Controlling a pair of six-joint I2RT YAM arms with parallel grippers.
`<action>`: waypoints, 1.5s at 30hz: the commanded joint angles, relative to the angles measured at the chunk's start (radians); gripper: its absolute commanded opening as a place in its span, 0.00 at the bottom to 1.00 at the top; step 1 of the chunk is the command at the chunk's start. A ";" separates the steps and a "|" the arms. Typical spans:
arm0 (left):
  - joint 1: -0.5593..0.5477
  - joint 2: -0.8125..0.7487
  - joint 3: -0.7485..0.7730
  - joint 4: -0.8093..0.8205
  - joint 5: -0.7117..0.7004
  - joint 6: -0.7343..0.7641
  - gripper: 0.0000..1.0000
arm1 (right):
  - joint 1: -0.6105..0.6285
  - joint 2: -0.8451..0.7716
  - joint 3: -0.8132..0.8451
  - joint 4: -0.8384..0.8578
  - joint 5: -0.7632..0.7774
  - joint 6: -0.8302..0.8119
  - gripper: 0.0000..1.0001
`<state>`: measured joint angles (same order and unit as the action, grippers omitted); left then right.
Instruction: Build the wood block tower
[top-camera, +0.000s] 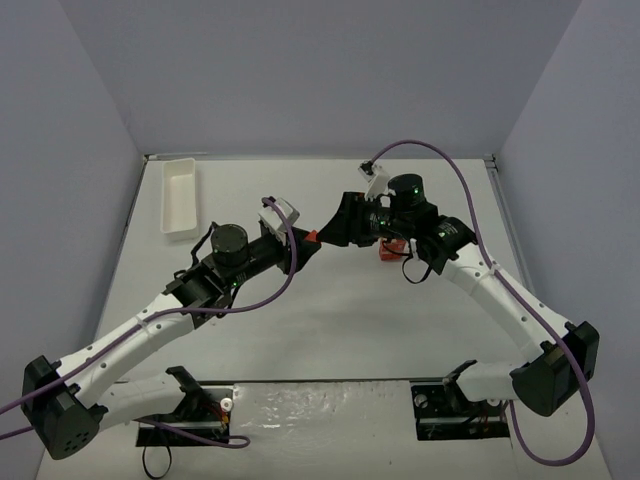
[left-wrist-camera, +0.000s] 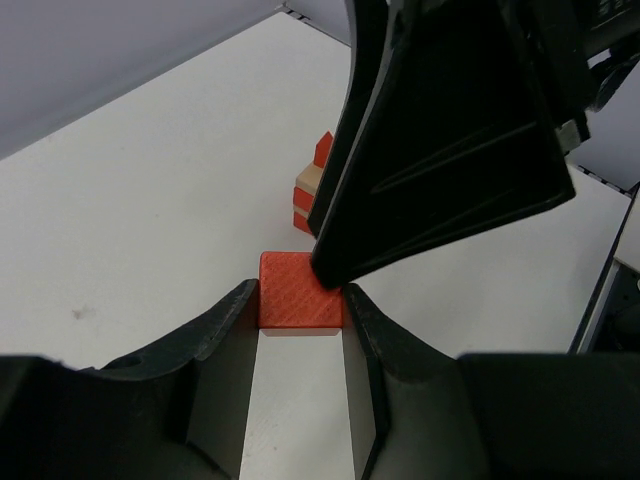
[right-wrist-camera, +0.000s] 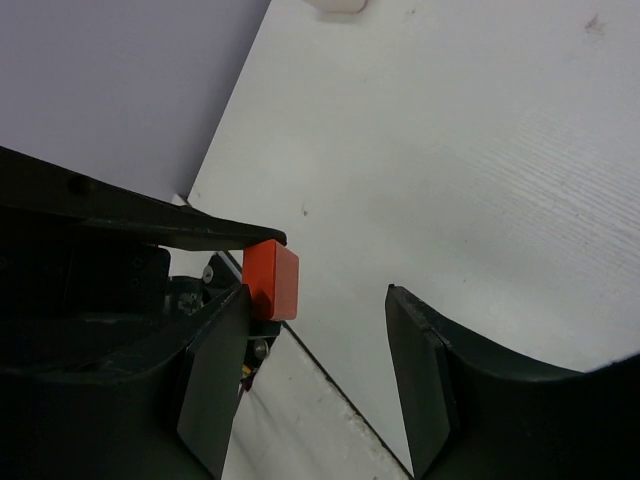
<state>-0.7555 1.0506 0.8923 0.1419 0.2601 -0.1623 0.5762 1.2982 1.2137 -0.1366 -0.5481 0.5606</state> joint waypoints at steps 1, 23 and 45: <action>-0.003 -0.025 0.004 0.133 0.054 0.048 0.05 | 0.052 0.022 0.051 0.092 0.022 0.051 0.52; -0.004 -0.031 -0.071 0.210 0.031 0.052 0.13 | 0.093 0.070 -0.013 0.126 0.011 0.064 0.00; -0.002 -0.118 -0.314 0.187 -0.166 -0.168 0.77 | 0.184 0.136 -0.169 0.154 0.446 -0.193 0.00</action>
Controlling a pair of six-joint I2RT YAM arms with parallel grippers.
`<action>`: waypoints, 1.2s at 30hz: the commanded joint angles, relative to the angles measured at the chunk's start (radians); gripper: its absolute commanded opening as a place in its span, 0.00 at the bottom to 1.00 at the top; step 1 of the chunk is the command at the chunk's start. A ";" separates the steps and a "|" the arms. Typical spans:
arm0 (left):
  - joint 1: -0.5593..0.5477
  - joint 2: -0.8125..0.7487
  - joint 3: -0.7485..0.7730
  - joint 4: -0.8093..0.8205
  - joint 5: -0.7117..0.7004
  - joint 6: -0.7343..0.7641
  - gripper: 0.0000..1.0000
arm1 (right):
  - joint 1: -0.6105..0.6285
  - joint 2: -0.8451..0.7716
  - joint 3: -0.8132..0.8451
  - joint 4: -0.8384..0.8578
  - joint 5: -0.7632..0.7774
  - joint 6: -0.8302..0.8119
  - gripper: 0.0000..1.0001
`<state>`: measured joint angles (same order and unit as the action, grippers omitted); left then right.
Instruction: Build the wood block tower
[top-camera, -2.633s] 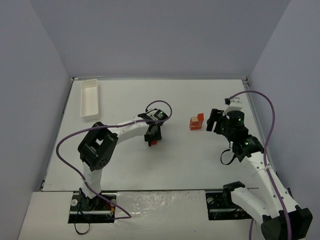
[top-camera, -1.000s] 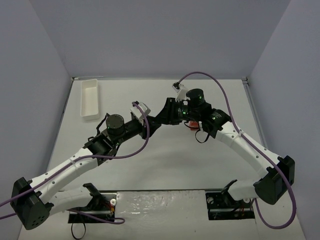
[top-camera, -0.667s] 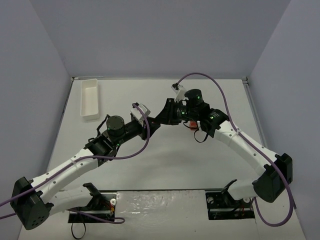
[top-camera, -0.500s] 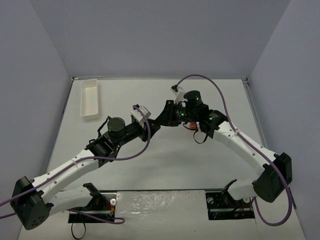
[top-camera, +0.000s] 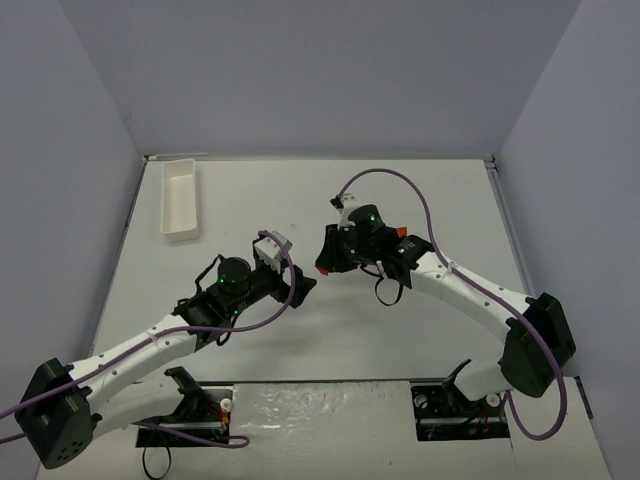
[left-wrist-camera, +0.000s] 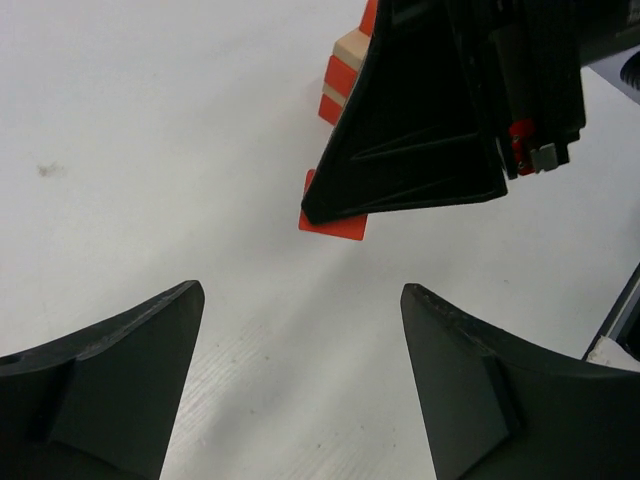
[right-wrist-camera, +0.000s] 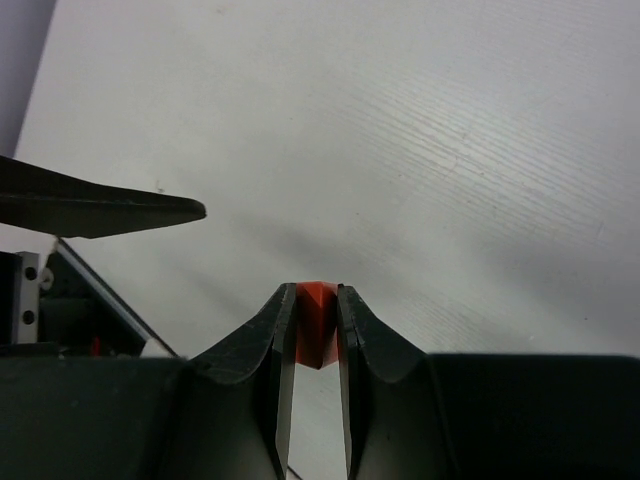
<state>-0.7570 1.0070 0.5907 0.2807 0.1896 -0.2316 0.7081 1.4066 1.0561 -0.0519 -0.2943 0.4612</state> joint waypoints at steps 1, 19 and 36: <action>0.001 -0.095 -0.013 0.016 -0.143 -0.118 0.77 | 0.073 0.045 -0.020 0.071 0.263 -0.111 0.00; 0.013 -0.406 0.237 -0.861 -0.828 -0.220 0.78 | 0.322 0.388 -0.055 0.236 0.913 0.038 0.01; 0.013 -0.436 0.269 -0.928 -0.779 -0.176 0.78 | 0.256 0.208 -0.021 0.196 0.540 -0.247 0.64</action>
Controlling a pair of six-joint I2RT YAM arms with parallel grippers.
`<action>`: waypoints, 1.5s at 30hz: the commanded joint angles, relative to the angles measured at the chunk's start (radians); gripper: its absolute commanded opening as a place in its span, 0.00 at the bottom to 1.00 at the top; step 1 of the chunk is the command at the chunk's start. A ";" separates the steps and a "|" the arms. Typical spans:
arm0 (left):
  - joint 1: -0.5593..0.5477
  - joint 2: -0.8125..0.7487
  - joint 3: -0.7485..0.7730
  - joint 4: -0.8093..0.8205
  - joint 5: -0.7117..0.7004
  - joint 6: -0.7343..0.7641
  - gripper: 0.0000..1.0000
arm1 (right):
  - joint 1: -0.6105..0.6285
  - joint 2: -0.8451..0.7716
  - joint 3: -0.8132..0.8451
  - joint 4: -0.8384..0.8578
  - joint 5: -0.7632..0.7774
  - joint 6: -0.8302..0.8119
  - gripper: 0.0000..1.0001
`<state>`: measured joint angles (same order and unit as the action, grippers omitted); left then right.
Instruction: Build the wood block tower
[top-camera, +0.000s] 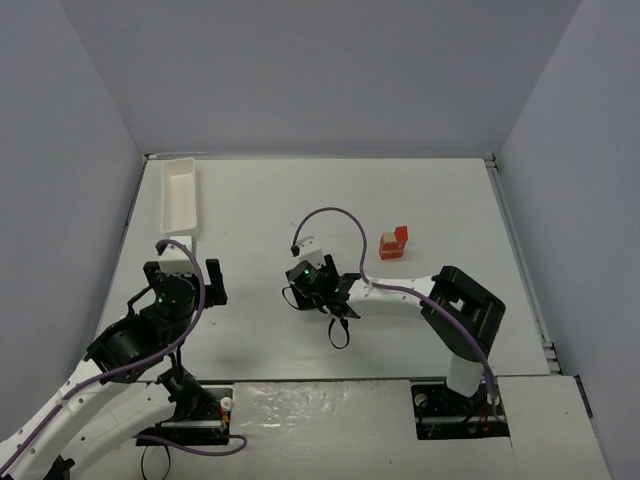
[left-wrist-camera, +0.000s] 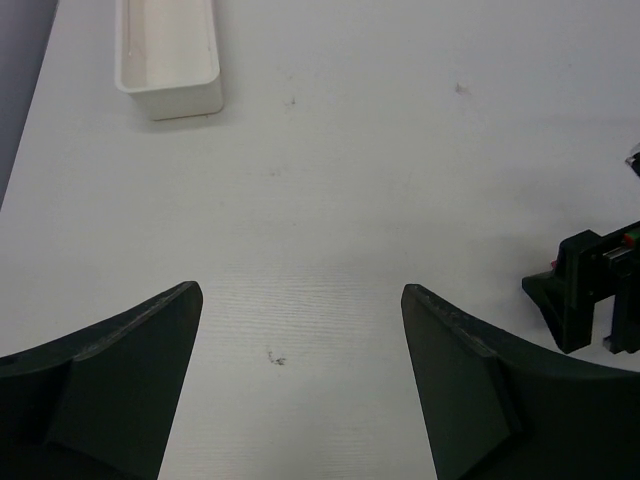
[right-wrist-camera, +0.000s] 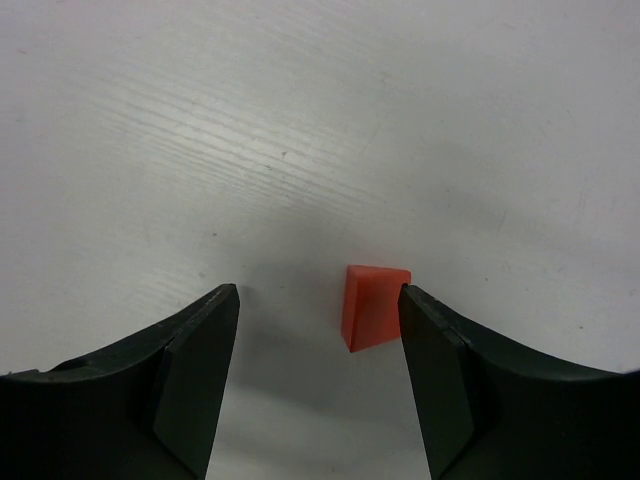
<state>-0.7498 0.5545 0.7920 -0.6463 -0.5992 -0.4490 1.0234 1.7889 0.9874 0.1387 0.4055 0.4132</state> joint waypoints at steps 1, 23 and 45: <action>0.006 0.015 0.073 -0.004 0.014 0.052 0.78 | -0.088 -0.188 0.048 -0.011 -0.222 -0.240 0.65; 0.008 0.059 0.050 0.065 0.173 0.294 0.79 | -0.339 -0.116 0.069 -0.242 -0.835 -0.887 0.82; 0.059 0.082 0.049 0.065 0.242 0.288 0.79 | -0.280 0.050 0.145 -0.196 -0.710 -0.895 0.81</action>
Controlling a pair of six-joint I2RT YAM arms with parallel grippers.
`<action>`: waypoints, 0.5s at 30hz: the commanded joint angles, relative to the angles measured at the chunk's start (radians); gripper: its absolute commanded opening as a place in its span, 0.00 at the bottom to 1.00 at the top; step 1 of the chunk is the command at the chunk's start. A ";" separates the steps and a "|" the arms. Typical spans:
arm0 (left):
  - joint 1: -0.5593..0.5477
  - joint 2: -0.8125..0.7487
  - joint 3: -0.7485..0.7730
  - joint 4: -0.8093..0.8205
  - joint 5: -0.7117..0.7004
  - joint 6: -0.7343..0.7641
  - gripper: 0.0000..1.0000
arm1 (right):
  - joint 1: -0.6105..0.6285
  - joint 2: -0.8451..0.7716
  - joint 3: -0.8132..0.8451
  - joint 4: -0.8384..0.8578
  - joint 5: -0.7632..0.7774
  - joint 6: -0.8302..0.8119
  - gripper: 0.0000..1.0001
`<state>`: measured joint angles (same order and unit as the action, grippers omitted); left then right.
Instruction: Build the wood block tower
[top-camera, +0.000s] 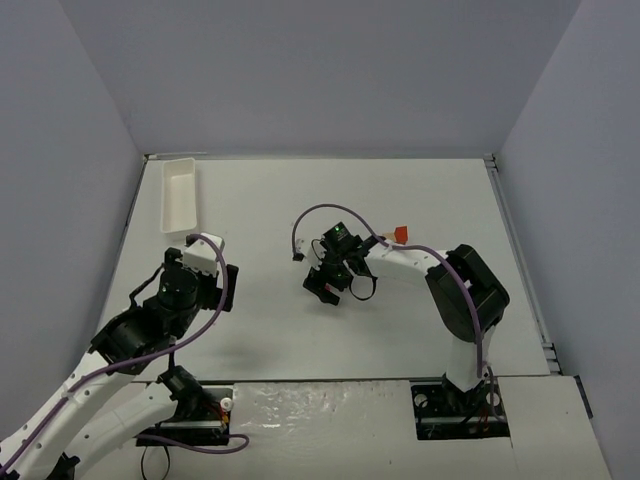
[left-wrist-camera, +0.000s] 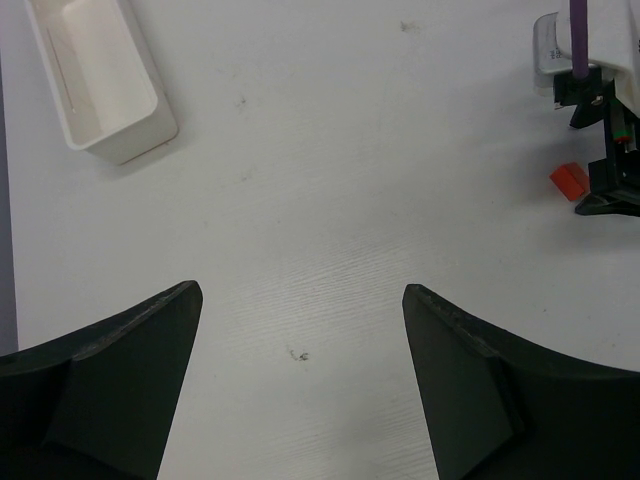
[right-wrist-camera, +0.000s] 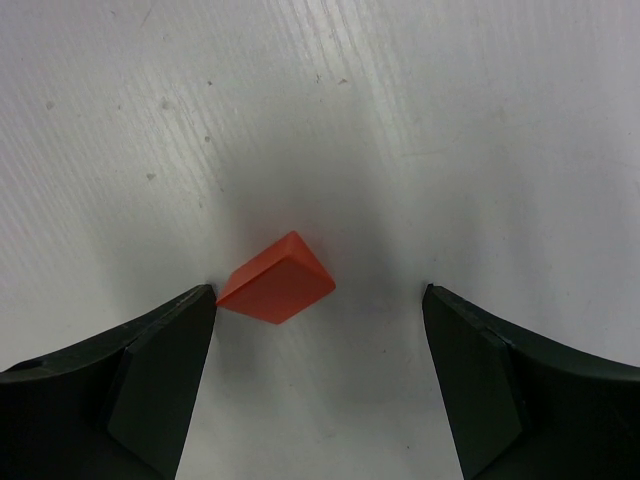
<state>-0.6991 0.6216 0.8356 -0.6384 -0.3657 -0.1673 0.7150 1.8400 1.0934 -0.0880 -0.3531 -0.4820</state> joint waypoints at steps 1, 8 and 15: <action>0.009 0.016 0.006 0.057 0.010 0.008 0.79 | 0.032 0.001 0.039 0.033 0.055 0.002 0.80; 0.010 0.022 0.008 0.057 0.014 0.008 0.79 | 0.035 0.009 0.030 0.055 0.067 0.014 0.74; 0.015 0.025 0.009 0.057 0.019 0.008 0.79 | 0.032 0.000 -0.004 0.075 0.091 0.048 0.49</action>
<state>-0.6975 0.6305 0.8356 -0.6384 -0.3545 -0.1673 0.7485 1.8465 1.1002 -0.0468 -0.2994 -0.4623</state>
